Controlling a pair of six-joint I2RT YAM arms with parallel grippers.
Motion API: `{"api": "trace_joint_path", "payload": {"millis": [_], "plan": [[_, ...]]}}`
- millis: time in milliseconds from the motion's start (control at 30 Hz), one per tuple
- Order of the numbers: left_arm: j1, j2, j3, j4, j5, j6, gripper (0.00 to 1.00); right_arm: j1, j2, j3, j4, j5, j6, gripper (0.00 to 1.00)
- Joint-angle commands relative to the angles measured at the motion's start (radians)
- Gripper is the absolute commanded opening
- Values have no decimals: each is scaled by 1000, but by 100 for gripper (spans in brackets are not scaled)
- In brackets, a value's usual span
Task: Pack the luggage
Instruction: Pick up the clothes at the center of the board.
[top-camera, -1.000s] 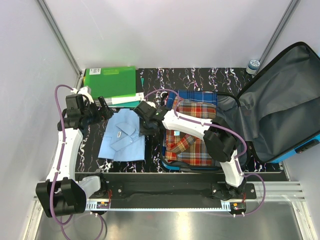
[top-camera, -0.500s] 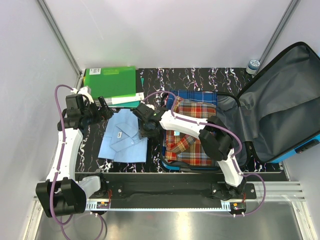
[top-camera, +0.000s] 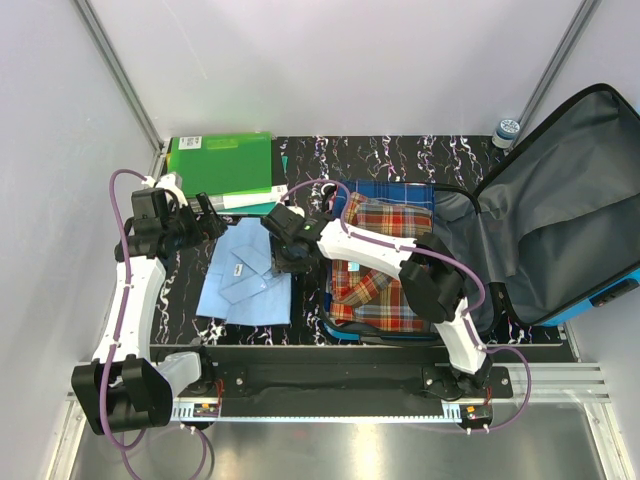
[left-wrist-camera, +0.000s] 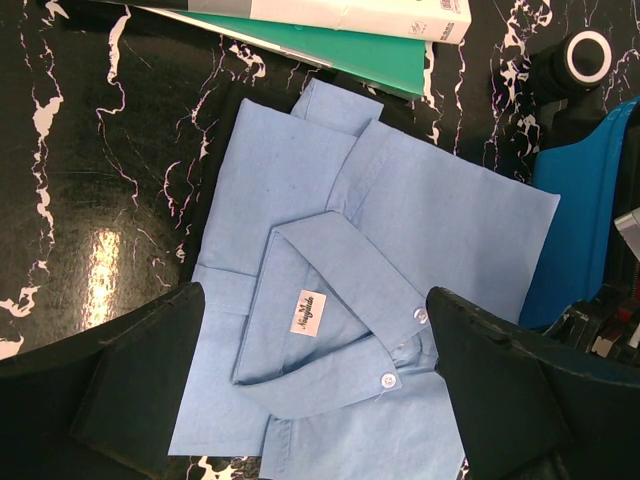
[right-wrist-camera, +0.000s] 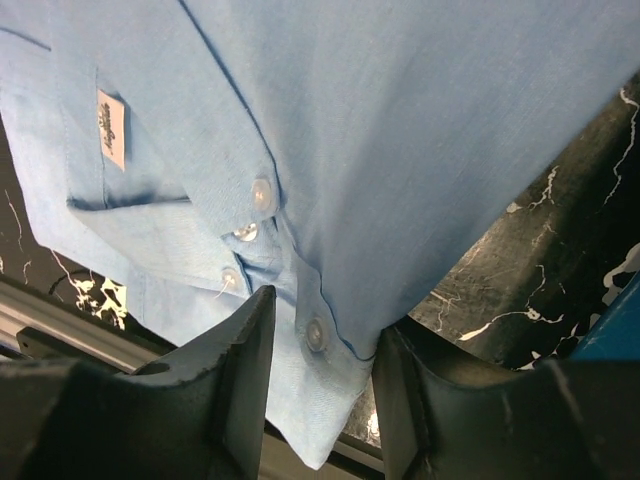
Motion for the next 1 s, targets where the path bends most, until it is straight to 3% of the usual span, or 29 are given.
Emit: {"api": "trace_joint_path", "payload": {"millis": [0, 467, 600, 633, 733, 967], "plan": [[2, -24, -3, 44, 35, -4, 99, 17, -29, 49, 10, -26, -13, 48], [2, -22, -4, 45, 35, -2, 99, 16, 57, 25, 12, -7, -26, 47], [2, -25, -6, 44, 32, -2, 99, 17, 70, 35, 10, -23, -44, 29], [2, -25, -7, 44, 31, -2, 99, 16, 65, 37, 12, -23, -52, 16], [2, -27, -6, 45, 31, -2, 99, 16, 51, 55, 7, -27, -72, 0], [2, -31, -4, 44, 31, -2, 99, 16, -18, 153, -80, -66, -179, 0]]}}
